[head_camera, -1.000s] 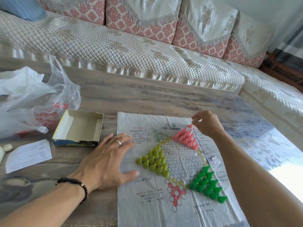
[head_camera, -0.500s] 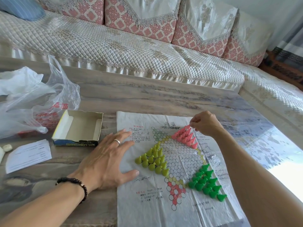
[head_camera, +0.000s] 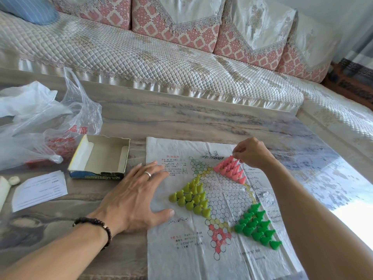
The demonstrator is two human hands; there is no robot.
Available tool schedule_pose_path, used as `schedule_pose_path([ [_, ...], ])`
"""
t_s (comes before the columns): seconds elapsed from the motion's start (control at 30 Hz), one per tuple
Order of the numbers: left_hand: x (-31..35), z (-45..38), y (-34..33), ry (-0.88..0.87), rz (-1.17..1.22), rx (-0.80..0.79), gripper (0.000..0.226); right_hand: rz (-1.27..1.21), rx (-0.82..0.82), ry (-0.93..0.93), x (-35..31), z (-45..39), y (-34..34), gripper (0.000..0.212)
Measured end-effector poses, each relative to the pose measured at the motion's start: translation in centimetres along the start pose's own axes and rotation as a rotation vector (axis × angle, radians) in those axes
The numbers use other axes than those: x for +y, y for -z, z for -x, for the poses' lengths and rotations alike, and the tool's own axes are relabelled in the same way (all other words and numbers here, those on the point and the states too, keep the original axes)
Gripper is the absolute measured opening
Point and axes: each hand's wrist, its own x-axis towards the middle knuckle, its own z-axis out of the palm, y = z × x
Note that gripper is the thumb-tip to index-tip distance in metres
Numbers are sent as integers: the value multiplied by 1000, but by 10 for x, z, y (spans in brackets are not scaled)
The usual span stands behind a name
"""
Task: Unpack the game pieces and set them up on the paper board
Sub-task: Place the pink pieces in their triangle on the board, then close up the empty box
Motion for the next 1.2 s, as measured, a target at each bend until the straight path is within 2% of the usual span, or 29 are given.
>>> schedule_pose_path([
  [0.23, -3, 0, -1, -18, 40, 8, 88, -18, 115, 25, 0, 4, 1, 9],
  [0.4, -2, -1, -1, -24, 29, 24, 90, -18, 154, 115, -22, 27, -2, 27],
  [0.53, -1, 2, 0, -50, -79, 57, 93, 132, 182, 182, -44, 56, -7, 42],
  [0.67, 5, 5, 1, -38, -117, -19, 104, 230, 170, 255, -66, 88, -9, 51],
  [0.8, 12, 11, 12, -20, -152, -95, 92, 225, 171, 308, -80, 110, -15, 52],
  [0.9, 12, 32, 28, -20, -185, -88, 91, 210, 173, 325, -96, 125, -19, 52],
  [1.03, 8, 73, 48, 16, -156, -26, 87, 171, 160, 353, -122, 146, -28, 51],
  [1.2, -10, 129, 65, 86, -175, 95, 66, 107, 145, 409, -163, 166, -51, 47],
])
